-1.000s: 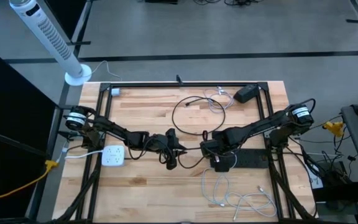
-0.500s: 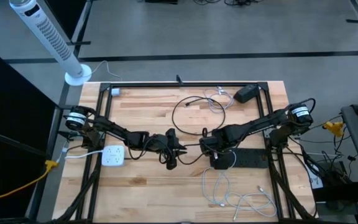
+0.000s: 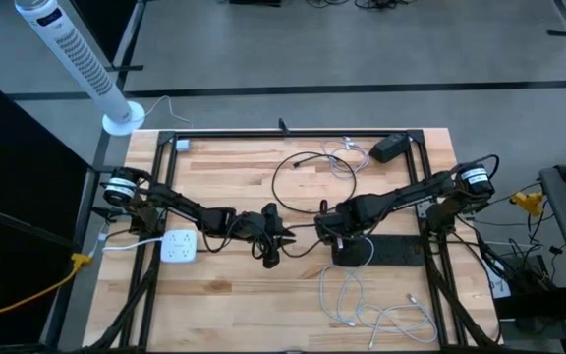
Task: Insert USB
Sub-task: Insert the bottom left white charger cable into the bottom black outlet, then insert the charger adapter into the bottom black outlet extension
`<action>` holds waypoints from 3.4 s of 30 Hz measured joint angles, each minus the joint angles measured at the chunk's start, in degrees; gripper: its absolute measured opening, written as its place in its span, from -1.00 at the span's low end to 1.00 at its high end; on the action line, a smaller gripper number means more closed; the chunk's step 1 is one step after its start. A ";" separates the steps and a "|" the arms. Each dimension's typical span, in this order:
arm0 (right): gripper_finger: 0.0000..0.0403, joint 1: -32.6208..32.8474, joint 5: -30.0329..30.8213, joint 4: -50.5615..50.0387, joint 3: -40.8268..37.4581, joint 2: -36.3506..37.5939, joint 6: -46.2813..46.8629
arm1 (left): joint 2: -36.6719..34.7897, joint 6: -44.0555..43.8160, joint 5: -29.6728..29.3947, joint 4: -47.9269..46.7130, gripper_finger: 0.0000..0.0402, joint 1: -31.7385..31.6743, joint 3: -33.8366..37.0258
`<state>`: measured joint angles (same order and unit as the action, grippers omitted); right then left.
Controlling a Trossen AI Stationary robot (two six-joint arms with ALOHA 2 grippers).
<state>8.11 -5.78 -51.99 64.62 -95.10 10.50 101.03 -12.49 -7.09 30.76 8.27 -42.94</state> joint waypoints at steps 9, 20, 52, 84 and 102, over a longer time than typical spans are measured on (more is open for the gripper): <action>-0.93 -0.07 -0.39 -0.01 1.39 -3.00 -0.46 | 0.02 0.01 -0.02 -0.17 -0.67 0.02 0.00; -0.93 -0.01 -0.45 -4.83 5.14 -4.23 -1.16 | 0.02 0.10 -0.02 -0.35 -0.68 0.02 0.00; -0.93 1.04 -0.84 -2.42 3.11 -4.27 -1.40 | 0.02 0.22 -0.02 -0.43 -0.67 0.02 0.00; -0.80 1.54 -0.65 2.04 1.10 -8.71 -2.26 | 0.02 0.32 0.00 -1.05 -0.67 0.04 0.01; 0.18 9.85 31.03 -8.52 15.29 3.99 -5.09 | 0.02 0.15 -0.57 -2.57 -0.66 0.00 0.13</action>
<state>17.96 25.25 -60.52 79.91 -91.11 5.41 101.06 -12.34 -7.66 28.19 8.27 -42.81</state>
